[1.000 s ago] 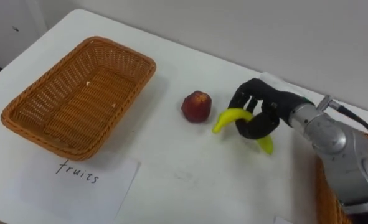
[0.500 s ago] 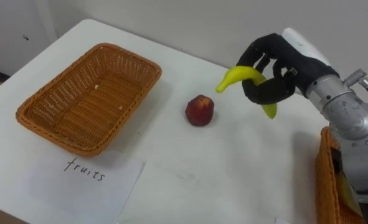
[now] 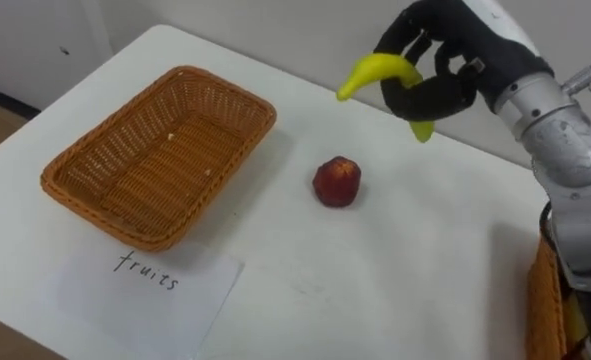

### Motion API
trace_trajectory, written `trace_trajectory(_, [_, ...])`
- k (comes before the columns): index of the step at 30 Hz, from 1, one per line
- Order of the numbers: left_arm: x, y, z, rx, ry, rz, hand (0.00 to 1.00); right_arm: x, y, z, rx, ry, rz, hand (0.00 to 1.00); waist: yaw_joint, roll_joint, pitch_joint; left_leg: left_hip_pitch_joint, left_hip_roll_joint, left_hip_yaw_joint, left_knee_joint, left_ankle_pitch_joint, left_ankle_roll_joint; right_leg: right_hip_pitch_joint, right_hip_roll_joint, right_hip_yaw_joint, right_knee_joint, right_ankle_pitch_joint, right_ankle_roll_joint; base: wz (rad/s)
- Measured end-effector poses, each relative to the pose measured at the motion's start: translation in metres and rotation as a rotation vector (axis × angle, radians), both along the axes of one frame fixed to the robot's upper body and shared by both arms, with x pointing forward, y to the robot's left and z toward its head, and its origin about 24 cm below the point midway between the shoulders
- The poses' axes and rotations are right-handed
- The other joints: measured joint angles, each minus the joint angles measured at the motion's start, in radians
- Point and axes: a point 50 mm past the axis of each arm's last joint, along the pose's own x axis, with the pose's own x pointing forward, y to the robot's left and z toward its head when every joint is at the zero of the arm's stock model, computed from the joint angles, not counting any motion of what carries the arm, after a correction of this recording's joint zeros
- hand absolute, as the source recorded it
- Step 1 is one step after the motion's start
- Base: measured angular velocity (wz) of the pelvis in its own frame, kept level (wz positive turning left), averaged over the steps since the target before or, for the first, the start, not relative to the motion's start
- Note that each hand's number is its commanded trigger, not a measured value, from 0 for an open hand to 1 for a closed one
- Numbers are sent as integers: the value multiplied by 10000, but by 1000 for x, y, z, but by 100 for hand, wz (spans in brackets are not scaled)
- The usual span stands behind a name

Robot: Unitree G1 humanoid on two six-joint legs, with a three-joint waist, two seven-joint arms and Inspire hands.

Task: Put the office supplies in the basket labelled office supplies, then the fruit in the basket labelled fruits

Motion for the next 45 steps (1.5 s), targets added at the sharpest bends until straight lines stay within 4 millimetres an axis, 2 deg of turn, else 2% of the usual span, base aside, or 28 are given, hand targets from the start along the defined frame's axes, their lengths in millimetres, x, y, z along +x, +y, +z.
trace_trajectory(4, [0, 0, 0, 27, 75, -24, 0, 0, 7, -3, 66, 77, 249, 100, 99, 30, 13, -9, -82, -261, 13, 16, 27, 126, -120, -383, 32, -94, 59, 17])
trace_trajectory(8, [0, -1, 0, 105, 197, -358, 0, 3, 7, -5, 62, 110, 165, 100, 327, 65, 22, -3, -169, -363, -28, 37, 62, 141, -240, -470, 196, -213, 111, 13])
trace_trajectory(14, [-1, -1, 3, 148, 308, -636, 0, 8, 2, -17, 52, 567, -285, 100, 679, -24, 3, 37, -218, -575, 6, 42, 71, 273, -274, -547, 189, -256, 166, 10])
trace_trajectory(18, [-4, -1, 3, 86, 378, -606, 0, 9, 5, -18, 22, 573, -227, 100, 740, -96, 35, 38, -269, -636, 37, 69, 108, 288, -326, -571, 197, -272, 192, 4])
trace_trajectory(21, [-4, -1, 3, -86, 428, -602, 0, 12, 9, -16, -43, 531, -110, 100, 950, -113, 127, 135, -298, -593, 0, 75, 122, 313, -343, -481, 197, -275, 197, -7])
trace_trajectory(32, [-17, -4, -4, -960, 1289, -482, 0, 19, 26, -7, 134, 192, 243, 100, 1056, -124, 120, 342, -314, -822, -23, 67, 133, 639, -374, -765, 186, -309, 251, 6])
trace_trajectory(36, [-21, -5, -6, -1248, 1519, -453, 0, 20, 26, -6, 261, -53, 40, 100, 1170, -132, 113, 323, -322, -864, -20, 66, 133, 659, -398, -978, 195, -313, 256, 5])
trace_trajectory(45, [-23, -7, -7, -1672, 1709, -504, 0, 20, 24, -4, 382, -372, -244, 100, 1201, -142, 91, 237, -348, -1008, 26, 67, 133, 670, -411, -1055, 201, -325, 277, 4])
